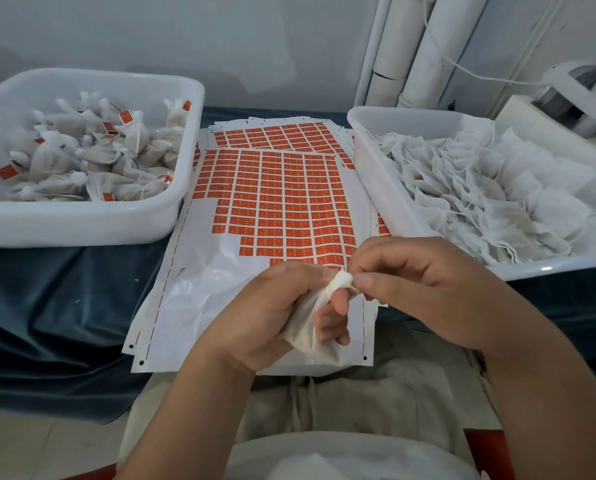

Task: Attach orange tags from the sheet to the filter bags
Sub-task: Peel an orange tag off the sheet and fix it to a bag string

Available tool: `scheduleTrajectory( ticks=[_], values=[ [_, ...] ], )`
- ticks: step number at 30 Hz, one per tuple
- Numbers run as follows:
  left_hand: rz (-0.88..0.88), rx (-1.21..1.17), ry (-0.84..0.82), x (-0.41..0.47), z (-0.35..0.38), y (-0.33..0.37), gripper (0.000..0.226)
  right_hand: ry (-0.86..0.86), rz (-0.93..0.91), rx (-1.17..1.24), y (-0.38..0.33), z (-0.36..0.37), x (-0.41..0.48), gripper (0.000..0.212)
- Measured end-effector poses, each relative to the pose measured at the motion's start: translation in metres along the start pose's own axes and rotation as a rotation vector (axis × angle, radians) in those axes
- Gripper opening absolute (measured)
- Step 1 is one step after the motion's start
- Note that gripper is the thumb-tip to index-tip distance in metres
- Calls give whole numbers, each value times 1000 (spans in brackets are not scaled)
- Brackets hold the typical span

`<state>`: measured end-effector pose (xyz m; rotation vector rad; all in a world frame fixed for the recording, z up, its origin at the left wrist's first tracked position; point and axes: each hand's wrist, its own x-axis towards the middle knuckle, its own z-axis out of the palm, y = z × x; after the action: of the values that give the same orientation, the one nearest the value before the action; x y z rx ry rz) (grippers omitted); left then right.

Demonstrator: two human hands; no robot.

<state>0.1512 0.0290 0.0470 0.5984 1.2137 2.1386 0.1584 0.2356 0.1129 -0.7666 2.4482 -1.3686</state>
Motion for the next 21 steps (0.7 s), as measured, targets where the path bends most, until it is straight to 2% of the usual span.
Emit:
scheduleTrajectory(
  ticks=[5,8,11,14,21],
  values=[
    [8,16,-12,0,-2,0,40,63,-108,-263,-1,0,-3,16],
    [19,-10,17,-1,-2,1,39,205,-170,-317,-1,4,0,2],
    [55,-3,74,-1,-2,2,36,335,-238,-433,-2,9,2,3],
    [91,32,133,-1,-1,2,37,355,-307,-552,-2,14,1,8],
    [53,204,197,-5,-6,7,39,358,-367,-648,0,17,2,13]
  ],
)
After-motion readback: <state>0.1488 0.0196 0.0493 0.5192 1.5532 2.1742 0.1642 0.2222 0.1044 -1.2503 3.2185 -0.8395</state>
